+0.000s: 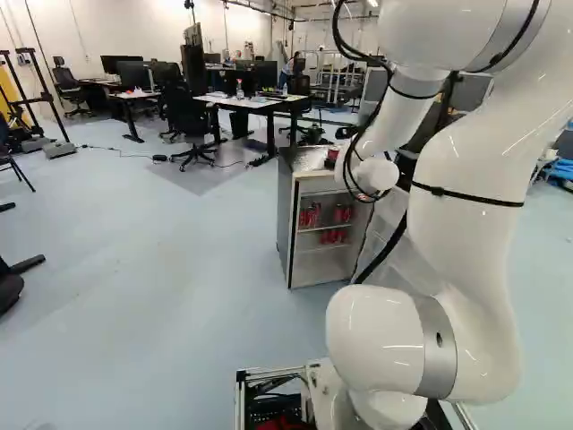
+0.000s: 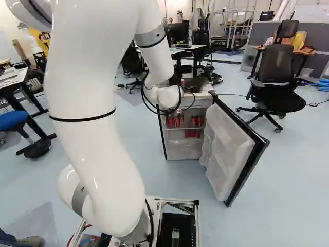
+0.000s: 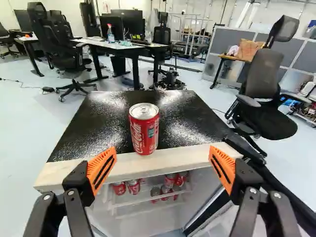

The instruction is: Grab a drink from the fridge

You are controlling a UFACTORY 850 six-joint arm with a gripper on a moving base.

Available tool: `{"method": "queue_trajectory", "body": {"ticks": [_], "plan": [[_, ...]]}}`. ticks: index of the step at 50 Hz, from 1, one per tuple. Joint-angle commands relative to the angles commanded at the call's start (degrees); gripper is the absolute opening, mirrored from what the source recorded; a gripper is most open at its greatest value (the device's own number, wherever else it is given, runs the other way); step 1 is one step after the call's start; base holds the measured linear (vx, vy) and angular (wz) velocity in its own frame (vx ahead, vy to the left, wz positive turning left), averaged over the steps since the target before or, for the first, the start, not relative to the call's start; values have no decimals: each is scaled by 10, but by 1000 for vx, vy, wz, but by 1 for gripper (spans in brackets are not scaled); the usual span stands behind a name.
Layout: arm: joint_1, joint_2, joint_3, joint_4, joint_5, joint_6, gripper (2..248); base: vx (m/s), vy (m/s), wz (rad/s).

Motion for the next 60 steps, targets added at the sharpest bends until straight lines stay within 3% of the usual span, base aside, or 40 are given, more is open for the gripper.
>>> {"method": "queue_trajectory", "body": {"ticks": [18, 60], "plan": [[-32, 29, 8, 13, -33, 0, 247, 0, 0, 0], [-107, 68, -8, 72, -179, 0, 247, 0, 0, 0]]}}
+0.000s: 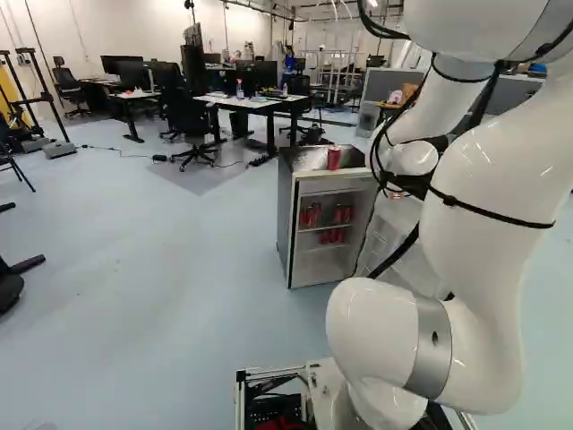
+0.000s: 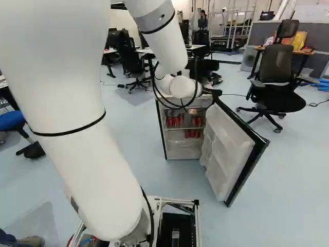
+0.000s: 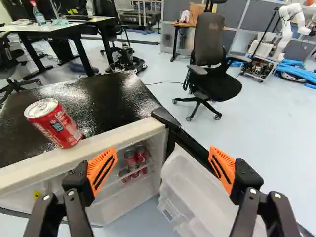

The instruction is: Grab a drink from the fridge

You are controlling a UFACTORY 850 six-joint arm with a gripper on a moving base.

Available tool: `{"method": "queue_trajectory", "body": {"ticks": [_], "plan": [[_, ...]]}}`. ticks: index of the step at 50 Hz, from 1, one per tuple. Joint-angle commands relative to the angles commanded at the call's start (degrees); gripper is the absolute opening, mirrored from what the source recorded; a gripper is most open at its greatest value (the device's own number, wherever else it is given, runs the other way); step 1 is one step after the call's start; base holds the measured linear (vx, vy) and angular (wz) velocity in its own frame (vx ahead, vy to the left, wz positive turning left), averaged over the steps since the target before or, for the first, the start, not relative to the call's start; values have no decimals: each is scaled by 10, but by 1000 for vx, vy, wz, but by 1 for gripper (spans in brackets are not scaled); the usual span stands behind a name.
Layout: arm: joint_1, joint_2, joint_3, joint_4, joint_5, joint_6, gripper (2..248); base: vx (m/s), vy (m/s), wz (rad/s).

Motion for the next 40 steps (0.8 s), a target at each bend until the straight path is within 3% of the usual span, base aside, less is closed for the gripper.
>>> {"method": "queue_trajectory", "body": {"ticks": [40], "plan": [[-63, 4, -51, 62, -130, 0, 247, 0, 0, 0]]}}
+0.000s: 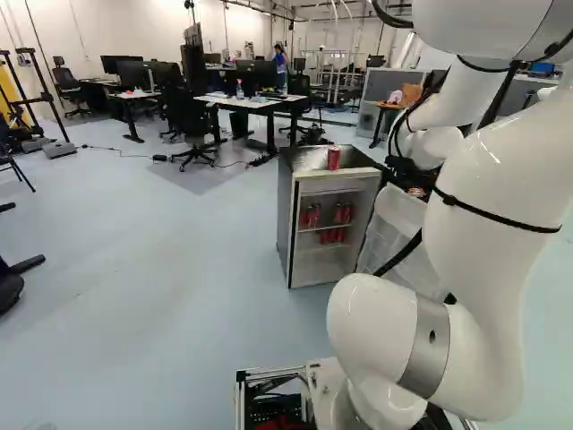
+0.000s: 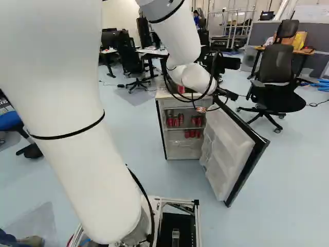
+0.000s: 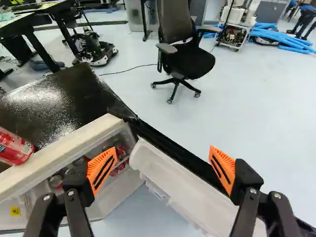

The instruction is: Grab a drink from the fridge

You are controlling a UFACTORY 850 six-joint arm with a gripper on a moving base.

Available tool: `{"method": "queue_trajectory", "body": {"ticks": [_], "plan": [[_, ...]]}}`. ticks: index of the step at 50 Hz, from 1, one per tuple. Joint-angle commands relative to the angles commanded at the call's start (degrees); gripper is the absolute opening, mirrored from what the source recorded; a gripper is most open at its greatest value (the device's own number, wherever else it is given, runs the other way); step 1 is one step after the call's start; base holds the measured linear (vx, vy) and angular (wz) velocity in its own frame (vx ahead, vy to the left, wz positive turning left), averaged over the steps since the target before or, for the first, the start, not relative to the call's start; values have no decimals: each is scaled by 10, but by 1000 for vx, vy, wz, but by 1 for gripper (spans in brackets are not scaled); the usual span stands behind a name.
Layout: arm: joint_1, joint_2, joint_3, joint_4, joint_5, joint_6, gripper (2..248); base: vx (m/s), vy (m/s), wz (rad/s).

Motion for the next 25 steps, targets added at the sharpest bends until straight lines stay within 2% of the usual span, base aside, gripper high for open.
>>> {"method": "queue_trajectory", "body": {"ticks": [25], "plan": [[-34, -10, -46, 41, -81, 0, 247, 0, 0, 0]]}}
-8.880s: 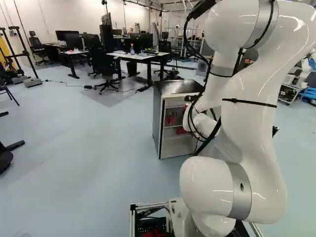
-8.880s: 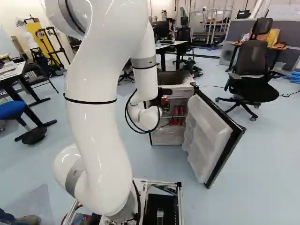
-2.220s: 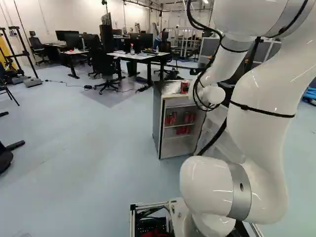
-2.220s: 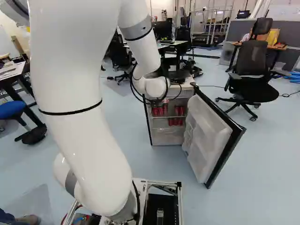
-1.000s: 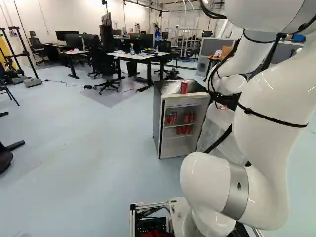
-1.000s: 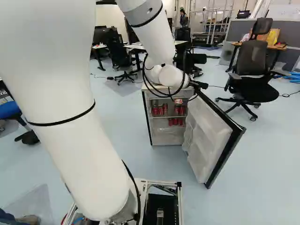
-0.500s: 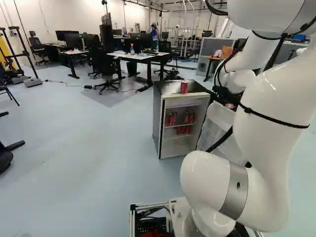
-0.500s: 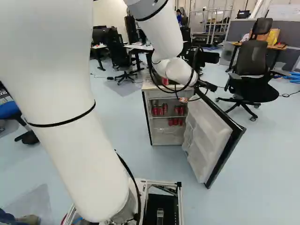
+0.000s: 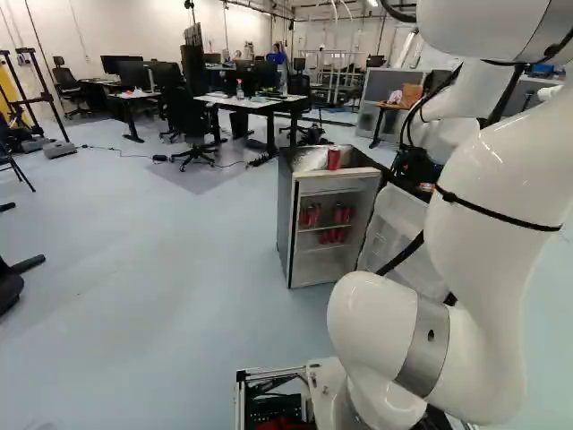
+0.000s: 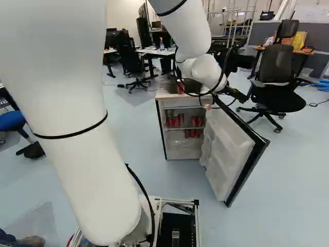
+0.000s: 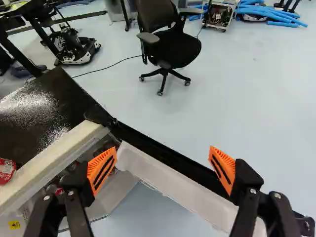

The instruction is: Grab a drink from the fridge

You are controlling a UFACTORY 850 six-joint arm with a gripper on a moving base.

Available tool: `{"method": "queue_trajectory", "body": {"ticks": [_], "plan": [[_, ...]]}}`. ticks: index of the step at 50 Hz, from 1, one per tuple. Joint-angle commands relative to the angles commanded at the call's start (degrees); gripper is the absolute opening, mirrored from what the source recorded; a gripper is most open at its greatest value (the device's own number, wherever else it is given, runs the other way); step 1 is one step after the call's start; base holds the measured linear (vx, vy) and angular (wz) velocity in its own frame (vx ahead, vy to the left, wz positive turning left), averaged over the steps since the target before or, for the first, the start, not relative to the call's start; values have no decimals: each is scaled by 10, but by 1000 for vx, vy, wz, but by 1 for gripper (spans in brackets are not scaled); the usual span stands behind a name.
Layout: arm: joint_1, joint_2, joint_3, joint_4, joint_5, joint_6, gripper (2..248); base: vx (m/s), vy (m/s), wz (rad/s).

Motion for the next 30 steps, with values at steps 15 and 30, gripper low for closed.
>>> {"method": "queue_trajectory", "body": {"ticks": [15, 30], "plan": [[-20, -8, -30, 24, -51, 0, 247, 0, 0, 0], [-38, -16, -60, 49, -103, 0, 247, 0, 0, 0]]}}
